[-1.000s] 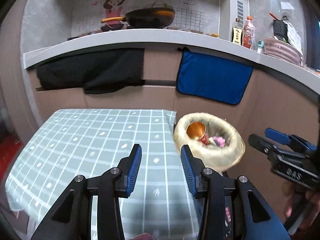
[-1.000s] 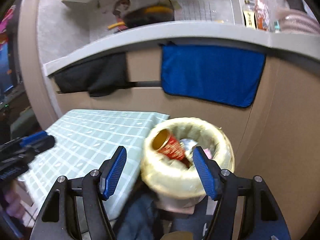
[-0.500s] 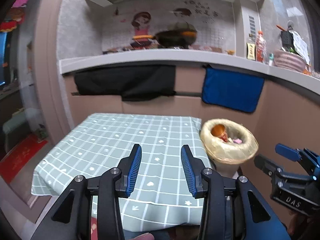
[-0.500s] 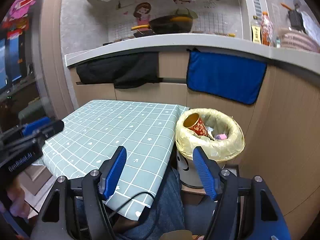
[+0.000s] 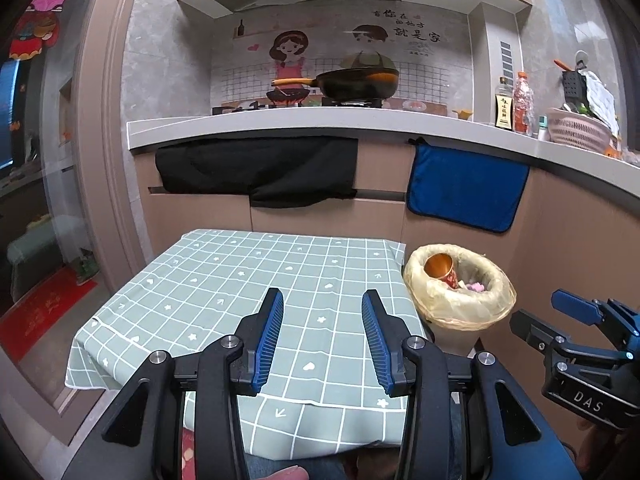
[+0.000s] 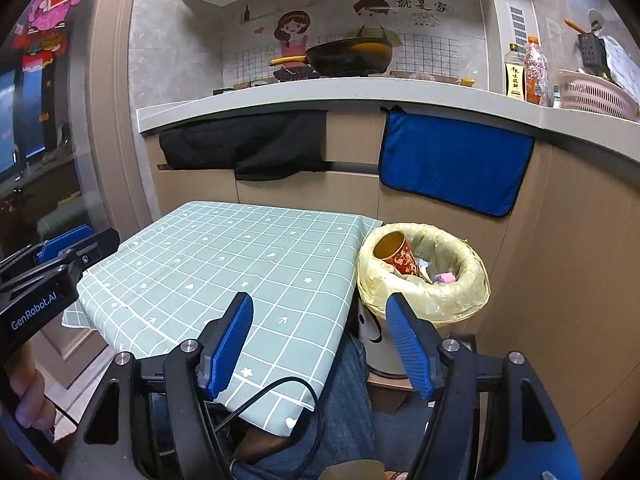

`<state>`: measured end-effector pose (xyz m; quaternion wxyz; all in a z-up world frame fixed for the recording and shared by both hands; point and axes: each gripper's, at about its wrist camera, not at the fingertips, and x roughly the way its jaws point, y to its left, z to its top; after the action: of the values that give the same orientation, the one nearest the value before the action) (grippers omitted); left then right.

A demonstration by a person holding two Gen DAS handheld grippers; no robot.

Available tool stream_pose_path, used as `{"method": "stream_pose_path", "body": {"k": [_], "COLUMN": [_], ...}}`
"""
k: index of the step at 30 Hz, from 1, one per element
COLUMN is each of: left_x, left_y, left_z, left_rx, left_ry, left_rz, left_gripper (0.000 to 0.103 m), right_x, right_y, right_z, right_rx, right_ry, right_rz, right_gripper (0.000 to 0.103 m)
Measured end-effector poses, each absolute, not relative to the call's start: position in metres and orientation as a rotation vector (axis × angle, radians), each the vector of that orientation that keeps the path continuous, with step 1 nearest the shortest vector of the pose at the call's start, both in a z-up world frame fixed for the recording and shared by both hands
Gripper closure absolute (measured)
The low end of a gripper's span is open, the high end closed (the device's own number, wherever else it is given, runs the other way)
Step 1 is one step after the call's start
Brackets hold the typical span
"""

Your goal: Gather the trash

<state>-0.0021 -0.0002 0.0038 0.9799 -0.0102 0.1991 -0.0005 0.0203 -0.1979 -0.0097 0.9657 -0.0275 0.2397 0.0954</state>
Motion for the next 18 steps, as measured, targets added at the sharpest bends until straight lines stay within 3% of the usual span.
{"method": "stream_pose_path", "body": {"k": [18], "left_x": [-0.0042], "left_y": [-0.0066], "left_z": [0.0035], "left_rx": [-0.021], "left_ry": [0.4], "left_rz": [-0.002], "left_gripper": [0.061], "right_x": [0.0191], "right_y": [-0.1952], "right_z": [-0.0117], "right_rx": [-0.045], "right_ry": [0.494], "right_rz": [0.209], "right_gripper": [0.036]}}
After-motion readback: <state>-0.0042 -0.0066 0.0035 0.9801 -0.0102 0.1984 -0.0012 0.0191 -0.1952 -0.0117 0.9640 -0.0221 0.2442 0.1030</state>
